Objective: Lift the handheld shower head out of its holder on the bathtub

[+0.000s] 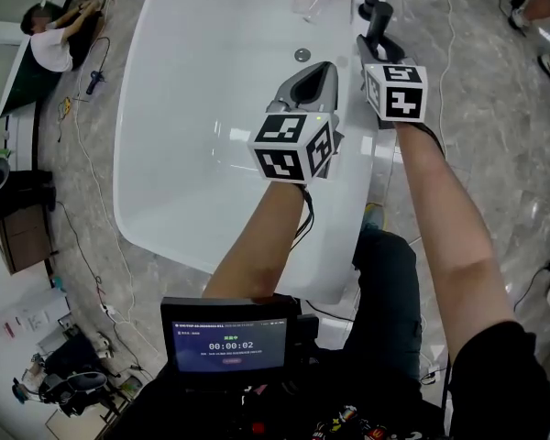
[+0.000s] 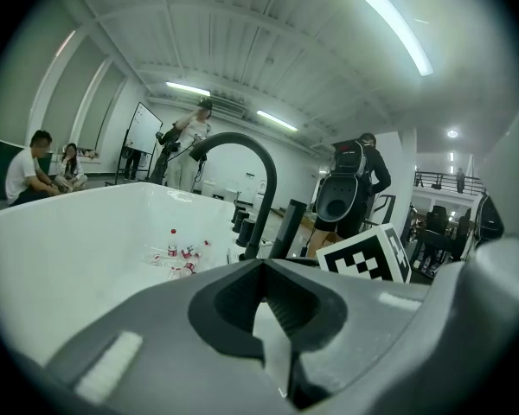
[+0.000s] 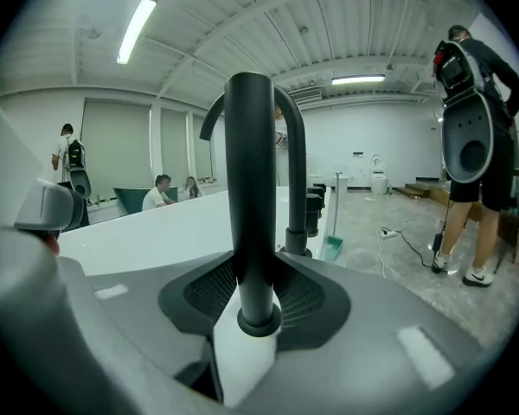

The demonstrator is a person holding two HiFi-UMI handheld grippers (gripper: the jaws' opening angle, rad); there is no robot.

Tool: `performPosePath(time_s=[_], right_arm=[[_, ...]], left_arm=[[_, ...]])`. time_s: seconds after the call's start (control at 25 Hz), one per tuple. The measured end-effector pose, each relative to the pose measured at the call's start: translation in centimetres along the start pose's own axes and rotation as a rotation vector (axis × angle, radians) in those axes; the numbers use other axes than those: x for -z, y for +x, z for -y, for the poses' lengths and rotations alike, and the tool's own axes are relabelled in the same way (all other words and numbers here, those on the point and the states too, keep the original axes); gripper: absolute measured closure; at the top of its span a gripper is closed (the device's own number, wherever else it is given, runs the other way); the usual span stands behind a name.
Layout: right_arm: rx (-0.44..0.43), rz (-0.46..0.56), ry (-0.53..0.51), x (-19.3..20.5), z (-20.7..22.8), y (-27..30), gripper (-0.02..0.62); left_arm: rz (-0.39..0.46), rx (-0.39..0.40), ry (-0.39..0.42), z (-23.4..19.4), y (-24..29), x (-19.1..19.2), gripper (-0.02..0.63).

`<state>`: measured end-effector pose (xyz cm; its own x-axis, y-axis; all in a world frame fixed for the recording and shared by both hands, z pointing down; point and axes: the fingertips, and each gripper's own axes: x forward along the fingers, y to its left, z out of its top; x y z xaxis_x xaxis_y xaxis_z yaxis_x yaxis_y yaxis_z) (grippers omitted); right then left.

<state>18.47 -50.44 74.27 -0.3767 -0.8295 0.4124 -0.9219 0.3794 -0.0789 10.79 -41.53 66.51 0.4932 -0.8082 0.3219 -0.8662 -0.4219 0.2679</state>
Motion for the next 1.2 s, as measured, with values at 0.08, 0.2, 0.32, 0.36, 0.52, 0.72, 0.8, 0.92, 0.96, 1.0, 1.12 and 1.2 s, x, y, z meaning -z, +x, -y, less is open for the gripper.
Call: performPosePath(time_s=[0.08, 0.2, 0.32, 0.36, 0.52, 0.72, 0.8, 0.92, 0.96, 1.0, 1.12, 1.2], right_arm=[[0.008, -0.005, 0.009, 0.2, 0.2, 0.1, 0.439], [0.018, -0.02, 0.017, 0.2, 0.3, -0.3, 0.439], [0.021, -0.027, 0.02, -0.6, 0.5, -1.4, 0.439], [0.022, -0.026, 0.019, -1.1, 0.4, -1.9, 0.439], [0.031, -0.013, 0.005, -4.0, -0.1, -4.2, 0.44], [0.058, 0.024, 0.001, -8.9, -1.4, -8.2, 0.44], [0.068, 0.046, -0.001, -11.4, -2.1, -9.8, 0.44], [0.084, 0.089, -0.008, -15.8, -3.7, -12.9, 0.44], [0.087, 0.107, -0.01, -17.4, -4.4, -14.2, 0.44], [0.091, 0.127, -0.014, -19.1, -5.3, -15.6, 0.44], [0.11, 0.203, -0.028, -24.3, -8.3, -20.6, 0.44], [0.125, 0.258, -0.035, -27.5, -10.7, -24.3, 0.44]], left_arm=[[-0.004, -0.004, -0.004, -0.2, 0.0, 0.2, 0.606], [-0.011, -0.005, -0.006, 0.0, -0.3, -0.1, 0.606], [-0.016, -0.002, -0.006, 0.4, -0.8, -1.1, 0.606], [-0.015, 0.0, -0.004, 0.6, -1.1, -1.6, 0.606], [0.003, 0.018, 0.003, 1.6, -2.5, -4.8, 0.606], [0.033, 0.059, 0.02, 3.6, -5.3, -9.5, 0.606], [0.043, 0.076, 0.026, 4.3, -6.5, -11.4, 0.606], [0.059, 0.103, 0.037, 5.3, -9.0, -14.6, 0.606], [0.064, 0.113, 0.04, 5.7, -10.2, -15.7, 0.606], [0.071, 0.123, 0.043, 6.1, -11.4, -16.8, 0.606], [0.098, 0.162, 0.056, 7.3, -15.7, -20.1, 0.606], [0.118, 0.192, 0.065, 8.0, -19.1, -22.2, 0.606]])
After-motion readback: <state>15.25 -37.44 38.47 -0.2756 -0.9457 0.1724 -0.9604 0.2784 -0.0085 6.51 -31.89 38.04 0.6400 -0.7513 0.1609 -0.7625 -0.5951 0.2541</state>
